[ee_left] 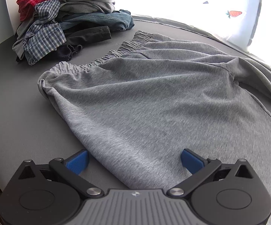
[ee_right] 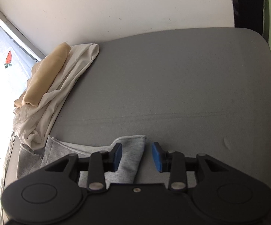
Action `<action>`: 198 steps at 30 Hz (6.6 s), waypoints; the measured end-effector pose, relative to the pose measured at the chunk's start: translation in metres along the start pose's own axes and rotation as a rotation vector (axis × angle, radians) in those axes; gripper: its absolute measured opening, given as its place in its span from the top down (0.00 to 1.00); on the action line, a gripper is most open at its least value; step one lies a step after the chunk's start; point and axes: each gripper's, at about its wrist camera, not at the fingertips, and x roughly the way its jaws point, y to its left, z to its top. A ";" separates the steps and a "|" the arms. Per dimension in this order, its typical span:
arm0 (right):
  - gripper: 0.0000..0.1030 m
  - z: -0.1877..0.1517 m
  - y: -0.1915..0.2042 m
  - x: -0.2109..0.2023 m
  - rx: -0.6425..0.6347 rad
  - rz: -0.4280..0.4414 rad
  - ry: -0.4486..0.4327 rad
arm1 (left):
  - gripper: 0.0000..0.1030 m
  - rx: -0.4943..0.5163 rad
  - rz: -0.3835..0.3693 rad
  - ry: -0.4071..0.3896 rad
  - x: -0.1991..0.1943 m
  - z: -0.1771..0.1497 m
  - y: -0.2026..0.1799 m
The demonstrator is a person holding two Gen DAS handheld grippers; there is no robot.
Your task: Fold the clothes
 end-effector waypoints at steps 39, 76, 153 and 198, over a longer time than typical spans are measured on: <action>0.29 -0.064 -0.012 -0.041 0.077 0.097 0.036 | 0.00 -0.436 -0.099 0.084 0.009 0.044 0.147; 0.78 -0.112 0.001 -0.103 -0.109 -0.218 -0.061 | 0.82 -0.357 0.026 0.023 0.027 0.113 0.201; 0.00 -0.305 0.227 -0.035 -0.696 0.069 -0.212 | 0.70 0.148 -0.096 -0.045 0.192 0.270 0.073; 0.68 -0.101 0.162 0.045 -0.029 0.361 0.217 | 0.00 0.149 -0.080 0.181 0.071 0.098 -0.023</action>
